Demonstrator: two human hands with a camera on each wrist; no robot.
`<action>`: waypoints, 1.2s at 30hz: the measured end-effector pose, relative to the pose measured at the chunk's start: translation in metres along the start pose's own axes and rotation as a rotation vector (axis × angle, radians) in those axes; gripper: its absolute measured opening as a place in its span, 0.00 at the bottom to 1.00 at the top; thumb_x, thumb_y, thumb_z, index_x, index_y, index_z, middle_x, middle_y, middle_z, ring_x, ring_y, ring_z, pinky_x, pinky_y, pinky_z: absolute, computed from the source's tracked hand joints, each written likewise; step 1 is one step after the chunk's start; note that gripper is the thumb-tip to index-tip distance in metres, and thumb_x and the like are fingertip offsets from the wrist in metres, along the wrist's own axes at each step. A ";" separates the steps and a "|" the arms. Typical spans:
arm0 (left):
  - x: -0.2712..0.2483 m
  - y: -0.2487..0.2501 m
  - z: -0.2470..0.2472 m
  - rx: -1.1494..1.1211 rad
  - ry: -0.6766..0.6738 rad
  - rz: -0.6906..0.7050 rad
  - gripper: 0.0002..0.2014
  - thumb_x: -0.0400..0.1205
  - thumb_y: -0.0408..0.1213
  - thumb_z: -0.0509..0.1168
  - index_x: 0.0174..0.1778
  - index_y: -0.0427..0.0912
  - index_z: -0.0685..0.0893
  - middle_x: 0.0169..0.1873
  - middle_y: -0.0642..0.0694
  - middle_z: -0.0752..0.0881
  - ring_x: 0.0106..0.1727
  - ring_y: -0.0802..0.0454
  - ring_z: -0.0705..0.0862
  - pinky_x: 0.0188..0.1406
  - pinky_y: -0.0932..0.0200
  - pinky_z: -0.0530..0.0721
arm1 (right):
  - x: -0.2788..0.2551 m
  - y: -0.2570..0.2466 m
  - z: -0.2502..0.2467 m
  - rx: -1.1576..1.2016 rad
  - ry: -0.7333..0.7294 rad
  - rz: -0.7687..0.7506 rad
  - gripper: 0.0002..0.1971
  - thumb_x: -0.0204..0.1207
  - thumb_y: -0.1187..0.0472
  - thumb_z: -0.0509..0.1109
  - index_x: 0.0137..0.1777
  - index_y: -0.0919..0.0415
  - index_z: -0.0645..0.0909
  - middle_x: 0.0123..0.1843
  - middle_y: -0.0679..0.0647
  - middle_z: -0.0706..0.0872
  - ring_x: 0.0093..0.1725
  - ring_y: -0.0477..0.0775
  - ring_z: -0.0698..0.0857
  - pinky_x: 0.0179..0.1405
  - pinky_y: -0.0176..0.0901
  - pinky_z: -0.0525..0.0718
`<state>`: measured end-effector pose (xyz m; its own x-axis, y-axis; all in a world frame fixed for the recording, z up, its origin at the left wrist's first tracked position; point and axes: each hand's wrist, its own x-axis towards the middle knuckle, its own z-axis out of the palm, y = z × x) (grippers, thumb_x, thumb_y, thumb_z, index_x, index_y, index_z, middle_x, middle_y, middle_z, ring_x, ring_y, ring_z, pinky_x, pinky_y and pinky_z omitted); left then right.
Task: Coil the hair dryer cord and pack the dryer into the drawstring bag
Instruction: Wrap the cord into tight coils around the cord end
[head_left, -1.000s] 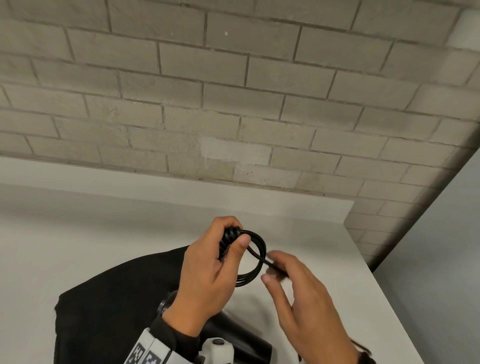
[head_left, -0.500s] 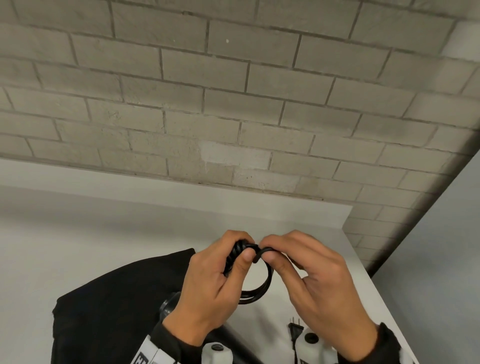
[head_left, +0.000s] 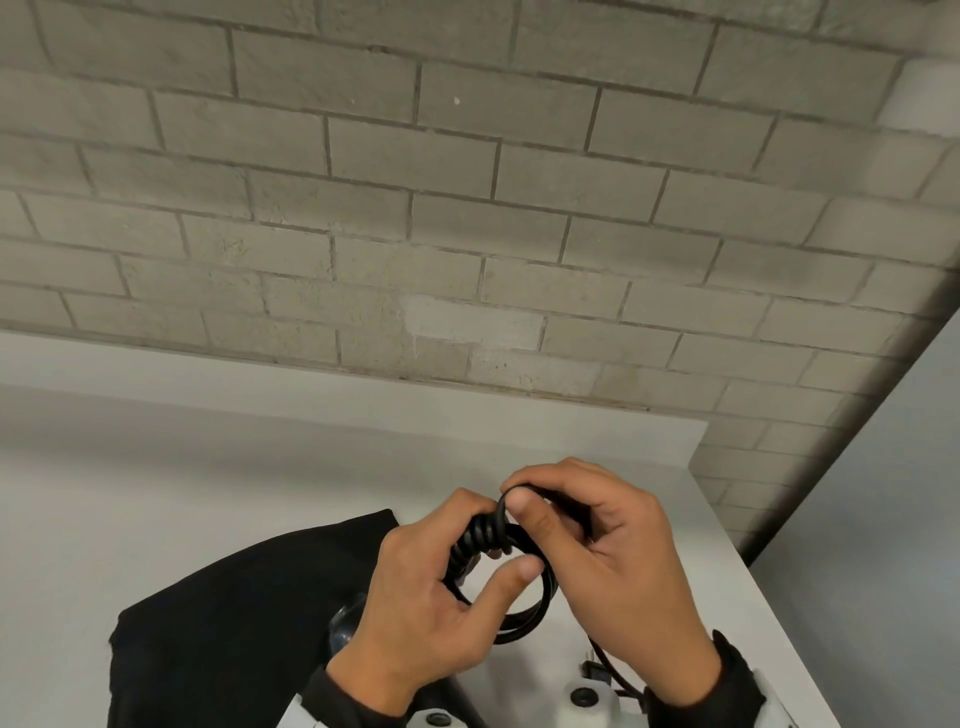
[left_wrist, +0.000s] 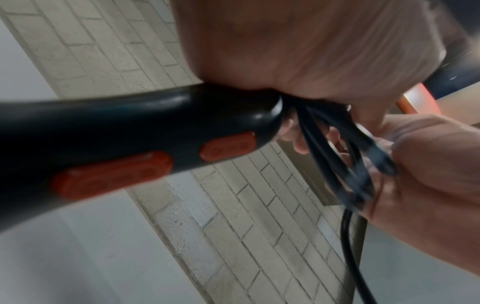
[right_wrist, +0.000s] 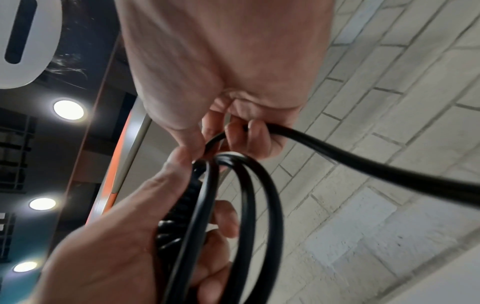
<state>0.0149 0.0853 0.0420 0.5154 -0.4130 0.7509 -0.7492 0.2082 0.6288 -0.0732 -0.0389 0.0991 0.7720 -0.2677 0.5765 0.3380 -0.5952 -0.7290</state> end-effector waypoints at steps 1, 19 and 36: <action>0.000 0.001 0.000 0.001 0.004 0.005 0.16 0.79 0.55 0.68 0.45 0.44 0.84 0.31 0.60 0.83 0.26 0.59 0.80 0.25 0.67 0.76 | 0.000 0.001 0.001 0.031 0.007 0.025 0.04 0.76 0.52 0.73 0.44 0.47 0.89 0.38 0.48 0.88 0.30 0.57 0.80 0.33 0.55 0.83; -0.002 0.002 0.002 -0.036 0.081 -0.010 0.15 0.84 0.59 0.60 0.48 0.52 0.82 0.30 0.53 0.83 0.27 0.56 0.80 0.25 0.66 0.77 | -0.023 0.028 0.015 0.463 -0.024 0.210 0.17 0.70 0.46 0.78 0.53 0.56 0.89 0.47 0.63 0.90 0.43 0.63 0.87 0.46 0.45 0.85; 0.001 0.001 -0.002 0.012 -0.002 -0.210 0.20 0.80 0.65 0.59 0.66 0.64 0.76 0.47 0.57 0.87 0.49 0.52 0.87 0.47 0.67 0.82 | -0.016 0.034 0.003 0.224 -0.093 0.157 0.04 0.72 0.54 0.75 0.44 0.51 0.88 0.37 0.56 0.86 0.38 0.64 0.81 0.41 0.60 0.79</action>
<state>0.0155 0.0873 0.0437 0.6599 -0.4479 0.6033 -0.6304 0.1069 0.7689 -0.0725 -0.0523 0.0638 0.8669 -0.2662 0.4215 0.3131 -0.3674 -0.8758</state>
